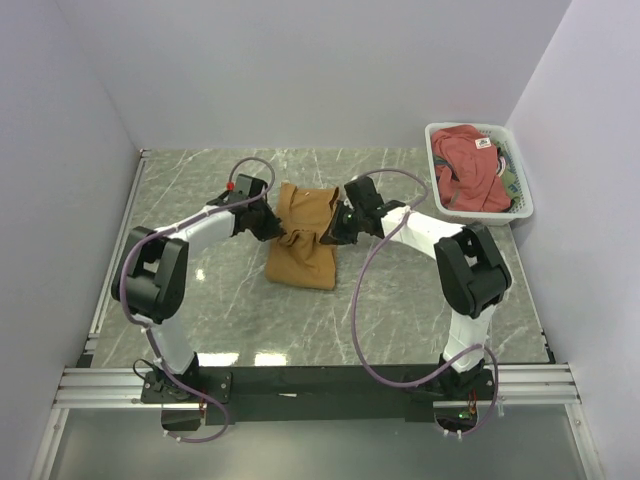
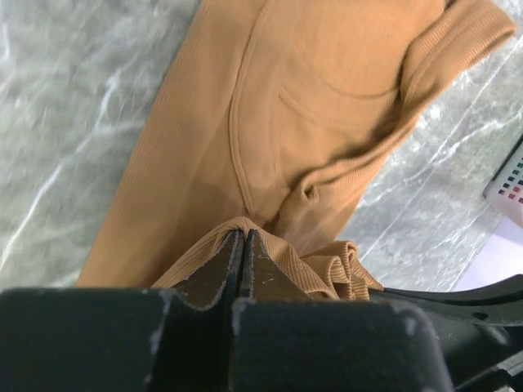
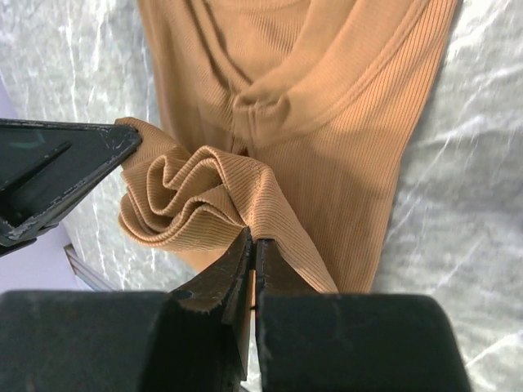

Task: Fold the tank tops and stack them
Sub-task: Fold the tank top

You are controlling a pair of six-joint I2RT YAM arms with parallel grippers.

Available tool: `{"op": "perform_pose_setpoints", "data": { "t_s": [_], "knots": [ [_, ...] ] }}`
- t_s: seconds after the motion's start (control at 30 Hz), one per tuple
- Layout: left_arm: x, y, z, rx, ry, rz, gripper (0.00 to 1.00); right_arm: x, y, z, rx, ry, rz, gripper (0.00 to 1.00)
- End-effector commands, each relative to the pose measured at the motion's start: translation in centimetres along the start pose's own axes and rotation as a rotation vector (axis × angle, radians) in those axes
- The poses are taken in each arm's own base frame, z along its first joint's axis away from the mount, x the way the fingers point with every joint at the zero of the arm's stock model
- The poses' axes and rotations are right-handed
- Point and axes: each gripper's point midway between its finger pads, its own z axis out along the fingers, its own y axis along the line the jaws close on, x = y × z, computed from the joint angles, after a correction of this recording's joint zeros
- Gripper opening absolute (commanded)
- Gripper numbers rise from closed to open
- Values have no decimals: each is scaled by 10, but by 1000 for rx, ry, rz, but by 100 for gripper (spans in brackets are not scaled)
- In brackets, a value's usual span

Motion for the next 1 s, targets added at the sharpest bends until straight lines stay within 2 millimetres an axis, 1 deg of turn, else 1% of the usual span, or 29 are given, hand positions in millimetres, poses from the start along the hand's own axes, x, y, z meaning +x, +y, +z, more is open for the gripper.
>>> {"op": "perform_pose_setpoints", "data": {
  "t_s": [0.0, 0.03, 0.07, 0.1, 0.13, 0.17, 0.2, 0.23, 0.27, 0.3, 0.33, 0.37, 0.4, 0.43, 0.47, 0.5, 0.53, 0.57, 0.6, 0.67, 0.7, 0.77, 0.8, 0.83, 0.87, 0.9, 0.97],
  "knots": [
    [-14, -14, 7, 58, -4, 31, 1, -15, 9, 1, -25, -13, -18, 5],
    [-15, -13, 8, 58, -5, 29, 3, -18, 8, 1, -22, -17, -16, 8],
    [-16, -10, 10, 54, -4, 26, 5, -20, 7, 2, -20, -24, -13, 17],
    [-20, -9, 10, 57, -11, 20, 8, -26, 5, 1, -16, -38, -12, 22],
    [-21, -7, 9, 58, -14, 17, 21, -28, 3, 0, -9, -44, -12, 27],
    [-25, -7, 7, 62, -23, 17, 28, -32, 3, -2, -6, -53, -15, 35],
    [-31, -6, 5, 65, -37, 12, 37, -36, 4, -5, -8, -64, -20, 38],
    [-34, -7, 2, 75, -48, 14, 57, -42, 3, -9, -4, -86, -31, 42],
    [-39, -10, -5, 90, -66, 15, 63, -45, 4, -12, 0, -98, -41, 46],
    [-45, -9, -9, 94, -81, 14, 69, -49, 8, -19, 2, -119, -56, 49],
    [-50, -14, -19, 109, -104, 15, 75, -53, 8, -22, 7, -136, -69, 53],
    [-53, -14, -25, 112, -120, 12, 76, -56, 10, -26, 14, -150, -77, 58],
    [-53, -11, -28, 103, -129, 3, 76, -60, 12, -35, 21, -173, -87, 58],
    [-56, -14, -39, 112, -157, 2, 74, -58, 13, -38, 26, -177, -97, 58],
    [-54, -10, -43, 101, -160, -5, 73, -54, 8, -40, 49, -184, -96, 57],
    [-47, -2, -43, 81, -155, -19, 71, -53, 11, -46, 48, -198, -101, 56],
    [-44, 0, -46, 80, -160, -17, 66, -49, 10, -47, 61, -200, -106, 55],
    [-44, -4, -55, 102, -186, -8, 64, -37, 7, -44, 93, -198, -124, 52],
    [-31, -2, -53, 98, -170, 5, 62, -34, 10, -47, 98, -213, -135, 50],
    [-18, -7, -54, 111, -155, 25, 51, -22, 15, -42, 128, -222, -170, 42],
    [-3, -8, -51, 109, -134, 41, 42, -15, 17, -36, 134, -208, -183, 40],
    [11, -4, -46, 85, -127, 48, 38, -13, 18, -28, 164, -211, -193, 36],
    [22, 5, -40, 63, -117, 33, 34, -5, 13, -16, 179, -180, -195, 36],
    [27, 11, -38, 55, -113, 19, 25, -2, 12, -10, 181, -166, -191, 36],
    [32, 15, -35, 54, -108, 8, 24, -1, 10, -3, 178, -161, -189, 36],
    [44, 28, -29, 39, -89, -11, 19, 4, 3, 7, 195, -140, -186, 36],
    [58, 41, -22, 15, -64, -22, 16, 8, -4, 19, 210, -121, -187, 40]
  ]
}}
